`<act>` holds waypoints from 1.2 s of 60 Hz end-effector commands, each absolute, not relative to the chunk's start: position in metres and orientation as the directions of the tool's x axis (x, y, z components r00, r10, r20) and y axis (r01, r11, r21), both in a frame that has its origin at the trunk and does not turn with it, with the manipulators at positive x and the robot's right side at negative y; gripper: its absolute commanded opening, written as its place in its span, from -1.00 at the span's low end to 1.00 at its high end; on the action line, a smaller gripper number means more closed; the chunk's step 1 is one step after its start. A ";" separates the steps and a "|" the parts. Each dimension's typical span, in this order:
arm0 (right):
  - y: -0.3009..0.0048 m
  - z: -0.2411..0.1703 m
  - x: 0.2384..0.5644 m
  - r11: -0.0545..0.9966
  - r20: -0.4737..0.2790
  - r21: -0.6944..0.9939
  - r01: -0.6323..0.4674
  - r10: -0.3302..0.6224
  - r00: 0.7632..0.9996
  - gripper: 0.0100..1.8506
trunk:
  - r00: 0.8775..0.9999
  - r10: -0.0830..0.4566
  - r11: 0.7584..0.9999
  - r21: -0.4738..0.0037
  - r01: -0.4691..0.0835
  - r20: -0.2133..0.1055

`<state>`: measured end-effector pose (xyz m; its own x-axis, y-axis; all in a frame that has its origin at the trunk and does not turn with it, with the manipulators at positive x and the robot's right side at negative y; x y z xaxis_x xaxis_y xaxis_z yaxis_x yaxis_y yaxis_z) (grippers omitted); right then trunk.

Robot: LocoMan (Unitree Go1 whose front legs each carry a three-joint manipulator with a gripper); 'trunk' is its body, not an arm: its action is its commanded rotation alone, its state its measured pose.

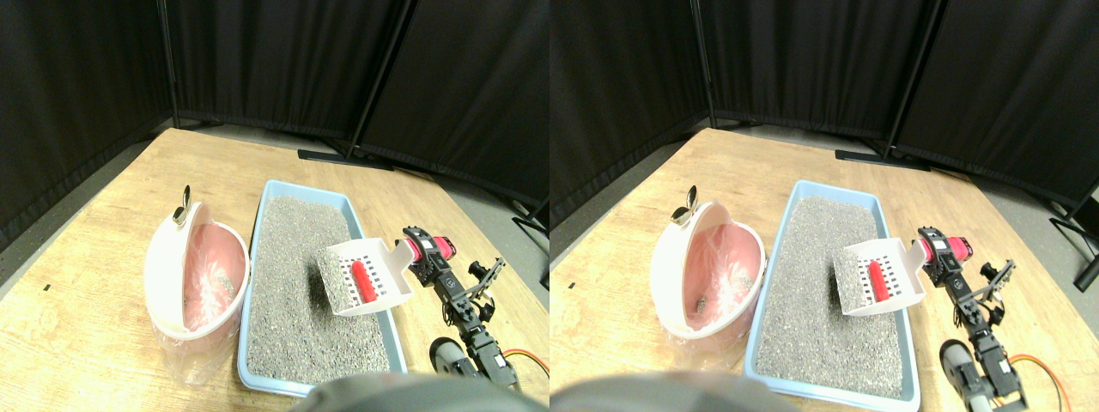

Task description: Scoop (unimanual)

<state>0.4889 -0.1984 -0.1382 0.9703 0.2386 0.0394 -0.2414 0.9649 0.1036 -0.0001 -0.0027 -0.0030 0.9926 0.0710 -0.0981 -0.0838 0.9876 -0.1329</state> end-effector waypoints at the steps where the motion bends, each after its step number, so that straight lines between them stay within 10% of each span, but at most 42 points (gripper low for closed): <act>1: -0.199 -0.131 0.491 0.956 0.130 0.164 -0.242 0.222 0.966 -0.95 | 0.992 0.081 0.985 -0.146 -0.094 -0.092; 72: -0.160 -0.118 0.512 0.549 0.063 0.826 -0.128 0.136 0.989 -0.95 | 0.987 0.127 0.975 -0.171 -0.142 -0.094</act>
